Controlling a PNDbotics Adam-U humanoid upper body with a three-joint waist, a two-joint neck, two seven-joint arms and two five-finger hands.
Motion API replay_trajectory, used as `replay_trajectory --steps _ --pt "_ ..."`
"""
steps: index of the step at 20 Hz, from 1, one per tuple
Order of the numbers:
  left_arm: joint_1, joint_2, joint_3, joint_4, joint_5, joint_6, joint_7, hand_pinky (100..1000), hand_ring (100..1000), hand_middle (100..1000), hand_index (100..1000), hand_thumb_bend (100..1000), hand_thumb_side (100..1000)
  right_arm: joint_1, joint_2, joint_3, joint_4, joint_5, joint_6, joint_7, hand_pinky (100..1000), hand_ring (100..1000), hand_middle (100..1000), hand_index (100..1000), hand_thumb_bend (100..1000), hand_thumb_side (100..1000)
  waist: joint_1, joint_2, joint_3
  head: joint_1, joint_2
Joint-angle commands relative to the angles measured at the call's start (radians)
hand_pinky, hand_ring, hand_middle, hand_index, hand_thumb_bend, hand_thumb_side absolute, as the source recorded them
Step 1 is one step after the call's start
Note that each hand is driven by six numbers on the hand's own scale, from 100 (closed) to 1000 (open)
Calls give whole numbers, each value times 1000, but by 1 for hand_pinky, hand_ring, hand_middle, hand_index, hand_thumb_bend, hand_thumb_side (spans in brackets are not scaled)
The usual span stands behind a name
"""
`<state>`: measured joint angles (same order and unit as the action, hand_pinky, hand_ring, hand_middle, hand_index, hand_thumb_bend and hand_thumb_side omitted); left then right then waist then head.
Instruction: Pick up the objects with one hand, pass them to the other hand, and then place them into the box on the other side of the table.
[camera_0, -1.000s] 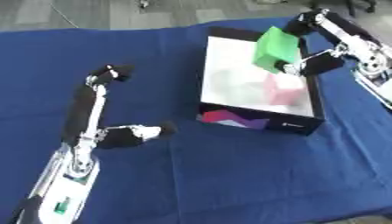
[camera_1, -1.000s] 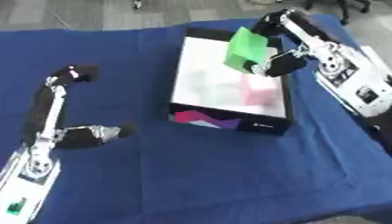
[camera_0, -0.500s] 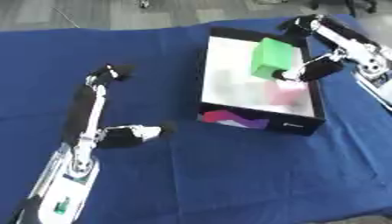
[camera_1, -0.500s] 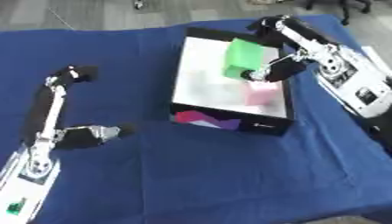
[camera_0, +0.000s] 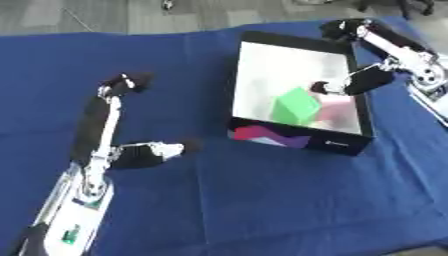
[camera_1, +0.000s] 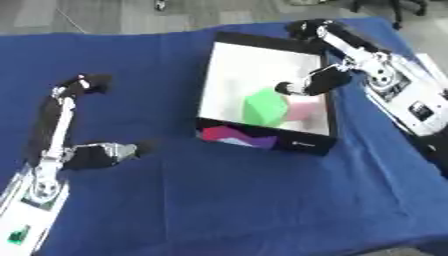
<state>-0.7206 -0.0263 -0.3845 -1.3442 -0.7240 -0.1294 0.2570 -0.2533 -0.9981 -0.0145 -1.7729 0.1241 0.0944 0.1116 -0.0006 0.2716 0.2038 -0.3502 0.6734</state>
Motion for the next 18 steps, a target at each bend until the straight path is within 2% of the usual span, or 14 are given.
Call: replay_trajectory --steps 1,3,6,8,10,11,12,13,15,18 --pt "-10 11 10 -18 0 4 -1 759 671 621 793 1000 568 -2 -24 -41 -52 -128 19 -53 851 845 746 894 351 214 9 -40 -3 21 -6" --pt "-9 12 12 -19 3 6 -2 759 671 621 793 981 563 0 -27 -63 -88 -265 30 -110 852 845 730 897 220 275 10 -42 -4 40 -6" --pt "-11 18 18 -22 11 12 0 759 671 621 794 937 557 11 -38 -101 -154 -434 30 -187 857 852 734 912 188 348 11 -44 -6 64 -5" --pt "-15 24 23 -27 19 22 3 759 671 621 792 896 551 28 -43 -125 -192 -509 26 -215 860 862 743 931 213 360 12 -46 -7 81 -4" --pt "-18 31 28 -32 27 33 6 759 671 622 793 855 539 47 -45 -147 -217 -556 15 -226 862 870 752 951 293 323 13 -49 -8 97 -1" --pt "-20 35 31 -35 30 40 7 759 671 622 793 855 539 55 -46 -157 -222 -572 4 -224 862 870 752 951 293 323 14 -50 -9 102 0" --pt "-21 40 33 -38 34 47 6 759 673 625 795 835 543 61 -47 -165 -225 -583 -6 -220 860 870 752 954 417 238 15 -51 -8 108 3" --pt "-23 46 37 -40 39 57 4 760 678 630 798 813 537 66 -47 -173 -226 -591 -15 -216 859 868 747 951 496 183 17 -53 -8 115 7" --pt "-30 62 46 -47 44 84 -5 761 682 636 799 810 533 72 -44 -181 -227 -611 -23 -207 858 866 742 948 509 168 20 -54 -6 130 11" --pt "-46 93 62 -66 64 129 -34 764 689 640 801 813 514 86 -37 -196 -227 -651 -23 -209 857 857 728 941 468 171 26 -57 -4 143 15"
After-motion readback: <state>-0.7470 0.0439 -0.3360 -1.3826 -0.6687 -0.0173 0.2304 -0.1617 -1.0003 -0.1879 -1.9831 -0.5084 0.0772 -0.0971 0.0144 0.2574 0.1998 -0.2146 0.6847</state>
